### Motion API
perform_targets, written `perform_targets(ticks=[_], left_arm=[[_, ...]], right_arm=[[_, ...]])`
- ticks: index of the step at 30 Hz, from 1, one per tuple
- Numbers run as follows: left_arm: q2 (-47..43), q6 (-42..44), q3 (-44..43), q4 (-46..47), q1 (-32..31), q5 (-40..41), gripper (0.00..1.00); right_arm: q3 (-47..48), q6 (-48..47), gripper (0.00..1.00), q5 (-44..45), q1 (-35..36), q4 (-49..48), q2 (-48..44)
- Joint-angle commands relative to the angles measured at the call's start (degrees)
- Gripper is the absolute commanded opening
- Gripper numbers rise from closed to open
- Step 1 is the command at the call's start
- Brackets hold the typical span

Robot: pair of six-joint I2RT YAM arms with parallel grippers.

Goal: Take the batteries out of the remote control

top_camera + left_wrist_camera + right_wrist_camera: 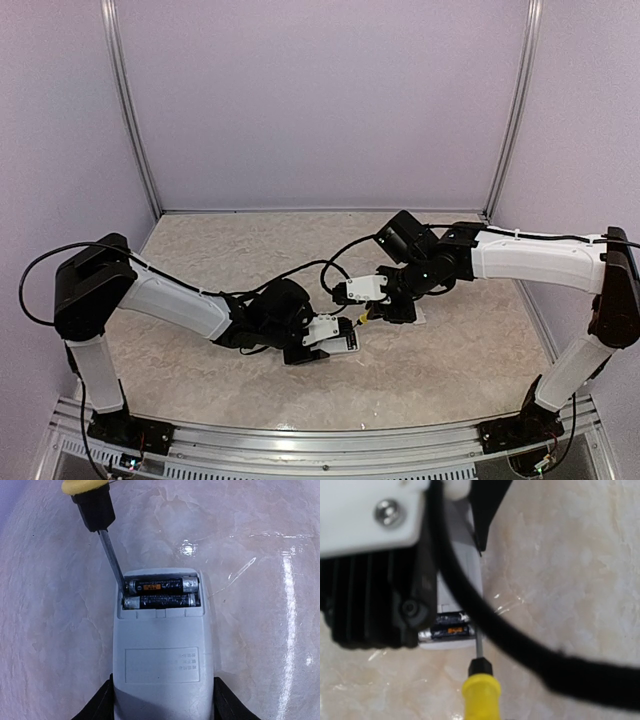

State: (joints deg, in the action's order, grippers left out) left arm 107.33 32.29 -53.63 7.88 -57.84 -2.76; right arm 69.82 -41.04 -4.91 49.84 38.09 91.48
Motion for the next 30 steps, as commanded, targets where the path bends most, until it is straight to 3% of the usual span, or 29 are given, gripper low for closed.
perform_targets(ticks=[1, 11, 17, 30], left_arm=[[0.27, 1.08, 1.16, -3.83, -0.47, 0.30, 0.08], [0.16, 1.11, 1.16, -3.75, -0.55, 0.29, 0.08], [-0.69, 1.84, 1.95, -2.77, -0.89, 2.58, 0.08], [-4.85, 5.37, 5.30, 2.01, -3.51, 15.90, 0.05]], right_arm=[[-0.56, 0.67, 0.00, 0.57, -0.79, -0.69, -1.21], [-0.03, 1.43, 0.00, -1.91, -0.60, -1.87, 1.85], [0.67, -1.34, 0.00, -0.13, -0.36, 3.25, 2.57], [3.86, 1.32, 0.00, -6.62, -0.02, 13.52, 4.76]])
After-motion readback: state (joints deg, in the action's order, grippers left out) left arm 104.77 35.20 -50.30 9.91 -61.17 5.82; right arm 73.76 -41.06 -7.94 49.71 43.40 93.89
